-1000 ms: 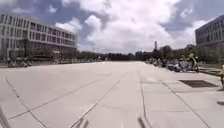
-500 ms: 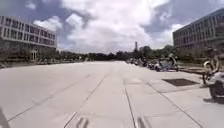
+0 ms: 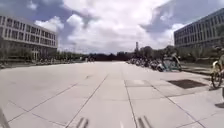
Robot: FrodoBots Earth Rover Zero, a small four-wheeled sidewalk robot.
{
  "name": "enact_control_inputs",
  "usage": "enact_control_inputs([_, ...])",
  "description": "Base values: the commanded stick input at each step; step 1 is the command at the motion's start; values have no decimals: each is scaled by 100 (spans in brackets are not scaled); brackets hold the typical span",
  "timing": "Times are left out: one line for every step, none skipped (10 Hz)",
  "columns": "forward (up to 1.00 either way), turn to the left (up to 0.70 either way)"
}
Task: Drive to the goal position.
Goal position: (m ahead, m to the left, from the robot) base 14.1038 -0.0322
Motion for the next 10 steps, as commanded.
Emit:
enact_control_inputs([50,0])
enact_control_inputs([50,0])
enact_control_inputs([50,0])
enact_control_inputs([50,0])
enact_control_inputs([50,0])
enact_control_inputs([50,0])
enact_control_inputs([50,0])
enact_control_inputs([50,0])
enact_control_inputs([50,0])
enact_control_inputs([50,0])
